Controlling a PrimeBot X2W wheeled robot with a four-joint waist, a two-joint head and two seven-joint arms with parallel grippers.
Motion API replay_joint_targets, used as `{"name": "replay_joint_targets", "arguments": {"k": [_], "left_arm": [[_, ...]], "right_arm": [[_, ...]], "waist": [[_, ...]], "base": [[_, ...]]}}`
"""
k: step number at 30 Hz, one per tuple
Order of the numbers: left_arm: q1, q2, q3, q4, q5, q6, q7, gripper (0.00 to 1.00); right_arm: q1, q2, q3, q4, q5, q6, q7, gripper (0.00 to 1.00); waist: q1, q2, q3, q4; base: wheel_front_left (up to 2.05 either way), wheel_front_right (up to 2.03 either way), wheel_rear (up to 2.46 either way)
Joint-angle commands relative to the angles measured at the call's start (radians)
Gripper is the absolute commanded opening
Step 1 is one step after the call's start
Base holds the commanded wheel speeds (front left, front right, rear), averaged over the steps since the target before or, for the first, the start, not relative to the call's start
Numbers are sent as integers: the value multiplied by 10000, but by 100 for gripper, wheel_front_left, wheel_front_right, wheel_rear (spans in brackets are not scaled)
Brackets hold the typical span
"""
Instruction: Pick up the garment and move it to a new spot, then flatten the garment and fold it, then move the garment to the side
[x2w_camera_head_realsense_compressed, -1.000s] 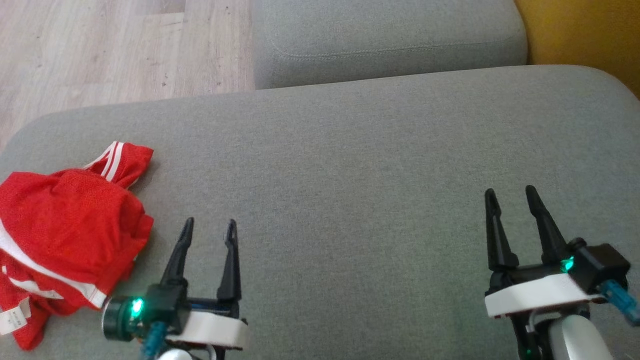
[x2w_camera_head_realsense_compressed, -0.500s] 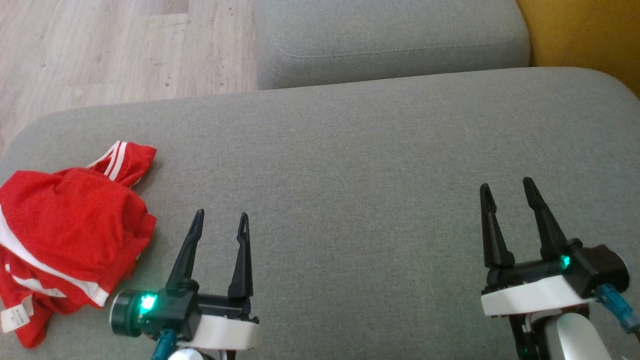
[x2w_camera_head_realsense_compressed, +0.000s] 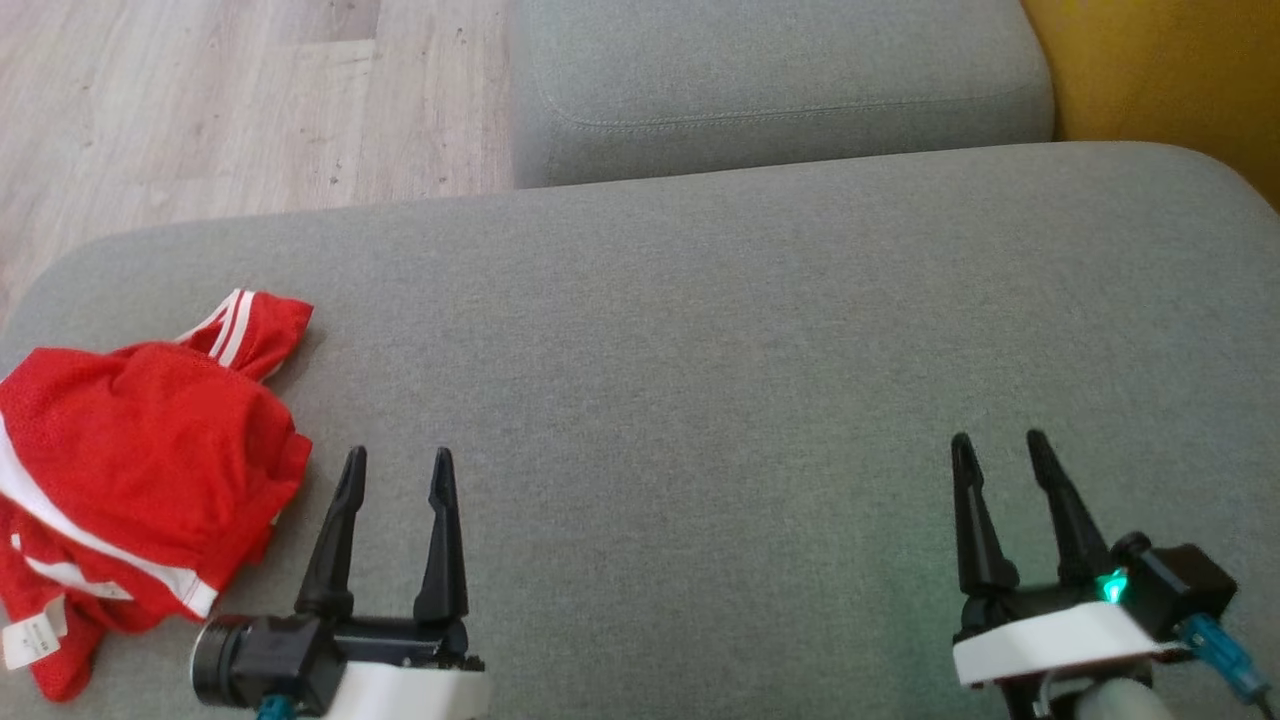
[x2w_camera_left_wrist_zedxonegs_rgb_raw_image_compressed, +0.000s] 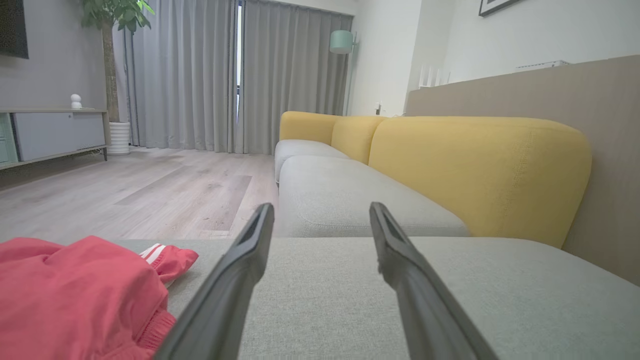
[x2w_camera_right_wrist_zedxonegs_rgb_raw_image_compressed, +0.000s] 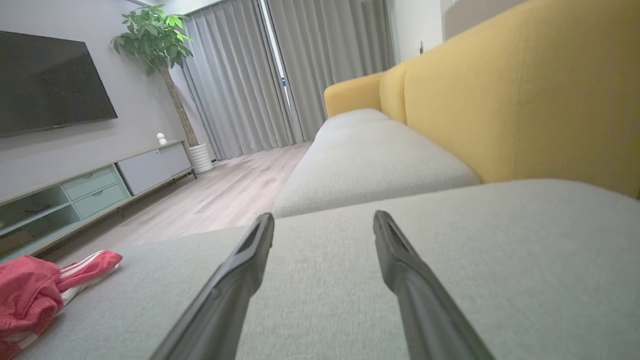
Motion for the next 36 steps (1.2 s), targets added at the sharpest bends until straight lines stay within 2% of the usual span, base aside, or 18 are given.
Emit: {"name": "replay_joint_targets", "arguments": {"k": [1, 9, 19, 36], "left_arm": [[-285, -116, 462, -211, 129, -106, -80, 100], [-308, -264, 904, 31, 438, -531, -80, 100], [-363, -273, 782, -5, 349, -353, -80, 100], [-23, -274, 1308, 70, 794, -307, -80, 100]], "right_arm": [[-320, -87, 274, -165, 190, -7, -136, 100], [-568, -87, 354, 319, 631, -7, -136, 100], [-562, -87, 393, 289, 534, -7, -136, 100], [-252, -87, 1114, 126, 584, -7, -136, 100]], "waist": [[0, 0, -7, -16], [0, 0, -26, -38], [0, 0, -72, 233], [0, 0, -507, 2323]], "base": [[0, 0, 0], [0, 0, 0], [0, 0, 0], [0, 0, 0]]}}
